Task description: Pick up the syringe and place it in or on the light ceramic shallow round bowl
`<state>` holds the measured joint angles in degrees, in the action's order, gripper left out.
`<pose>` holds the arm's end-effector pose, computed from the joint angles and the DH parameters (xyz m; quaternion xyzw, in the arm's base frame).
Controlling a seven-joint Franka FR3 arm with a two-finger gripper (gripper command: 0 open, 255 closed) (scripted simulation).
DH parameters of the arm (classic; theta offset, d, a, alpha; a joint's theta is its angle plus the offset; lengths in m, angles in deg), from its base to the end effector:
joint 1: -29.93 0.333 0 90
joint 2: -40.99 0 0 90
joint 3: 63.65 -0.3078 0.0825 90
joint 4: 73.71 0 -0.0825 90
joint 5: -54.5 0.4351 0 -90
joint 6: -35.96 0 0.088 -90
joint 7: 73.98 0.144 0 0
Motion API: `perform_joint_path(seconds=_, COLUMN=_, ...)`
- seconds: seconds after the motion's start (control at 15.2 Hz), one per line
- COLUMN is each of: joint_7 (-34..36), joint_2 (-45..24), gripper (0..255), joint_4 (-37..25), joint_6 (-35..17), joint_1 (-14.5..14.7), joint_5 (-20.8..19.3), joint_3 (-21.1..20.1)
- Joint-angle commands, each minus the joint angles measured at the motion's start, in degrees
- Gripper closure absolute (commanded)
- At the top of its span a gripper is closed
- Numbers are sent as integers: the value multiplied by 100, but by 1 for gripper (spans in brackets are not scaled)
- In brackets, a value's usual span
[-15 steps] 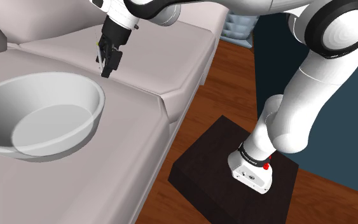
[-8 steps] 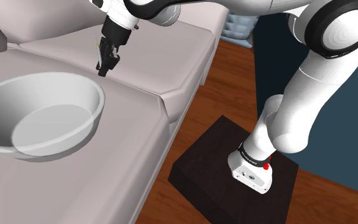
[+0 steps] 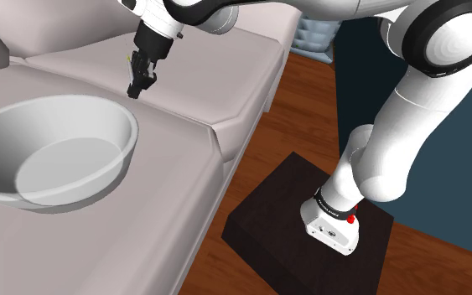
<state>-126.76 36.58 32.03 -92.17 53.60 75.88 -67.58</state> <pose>0.5862 0.3298 0.4553 -0.7997 -0.5567 -0.1856 0.1272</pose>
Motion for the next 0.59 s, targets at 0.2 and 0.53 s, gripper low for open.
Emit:
perform_joint_path(seconds=0.2, joint_7=107, joint_2=35, gripper=255, joint_4=-245, joint_6=279, joint_1=-9, joint_5=-68, joint_3=14)
perform_joint_path(seconds=0.53, joint_7=236, joint_2=66, gripper=255, joint_4=-583, joint_6=632, joint_1=-18, joint_5=-143, joint_3=27)
